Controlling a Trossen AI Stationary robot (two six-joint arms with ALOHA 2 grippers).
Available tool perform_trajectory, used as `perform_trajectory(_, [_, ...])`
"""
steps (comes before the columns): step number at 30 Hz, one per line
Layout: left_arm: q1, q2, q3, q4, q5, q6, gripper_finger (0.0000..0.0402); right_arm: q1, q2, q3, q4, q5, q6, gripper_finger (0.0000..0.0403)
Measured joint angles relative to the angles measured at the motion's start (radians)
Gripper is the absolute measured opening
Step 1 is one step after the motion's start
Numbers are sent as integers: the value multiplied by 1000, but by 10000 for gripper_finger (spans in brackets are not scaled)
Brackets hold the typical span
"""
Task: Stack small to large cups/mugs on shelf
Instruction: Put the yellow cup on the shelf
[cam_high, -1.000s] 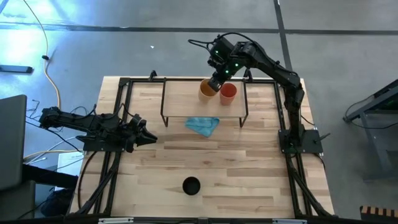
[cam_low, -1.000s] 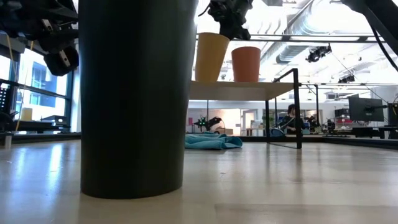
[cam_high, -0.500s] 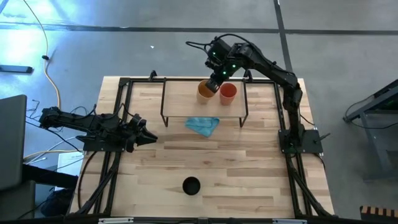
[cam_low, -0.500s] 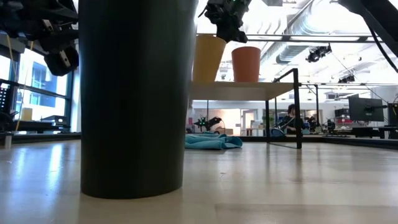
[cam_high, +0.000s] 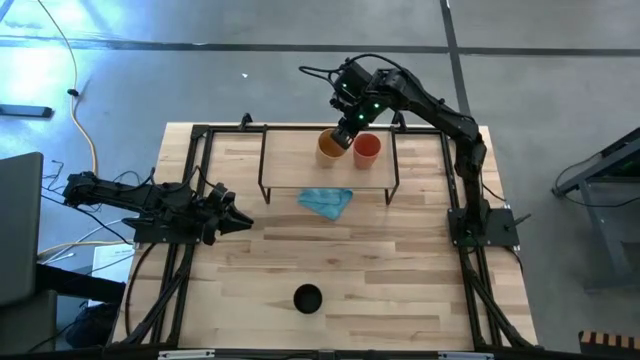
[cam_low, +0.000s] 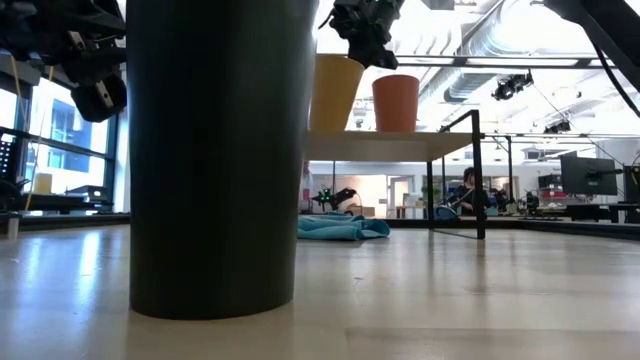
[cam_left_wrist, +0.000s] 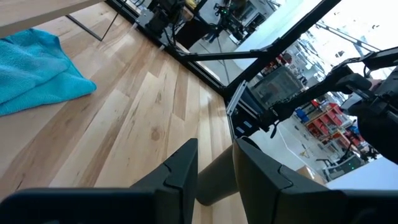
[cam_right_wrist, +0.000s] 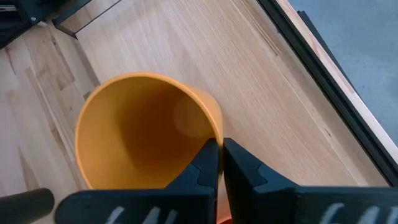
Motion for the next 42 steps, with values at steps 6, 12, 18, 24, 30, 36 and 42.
perform_trajectory(6, [0, 0, 0, 0, 0, 0, 92, 0, 0, 0, 20, 0, 5, 0])
perform_trajectory(12, [0, 0, 0, 0, 0, 0, 92, 0, 0, 0, 19, -8, 7, 0])
perform_trajectory(18, [0, 0, 0, 0, 0, 0, 92, 0, 0, 0, -1, -8, 7, 0])
perform_trajectory(24, [0, 0, 0, 0, 0, 0, 92, 0, 0, 0, -7, -8, 7, 0])
perform_trajectory(30, [0, 0, 0, 0, 0, -1, 92, 0, 0, 0, -10, -8, 7, 1])
perform_trajectory(36, [0, 0, 0, 0, 0, -1, 92, 0, 0, 0, -10, -9, 7, 16])
perform_trajectory(42, [0, 0, 0, 0, 0, -1, 92, 0, 0, 0, -9, -10, 7, 25])
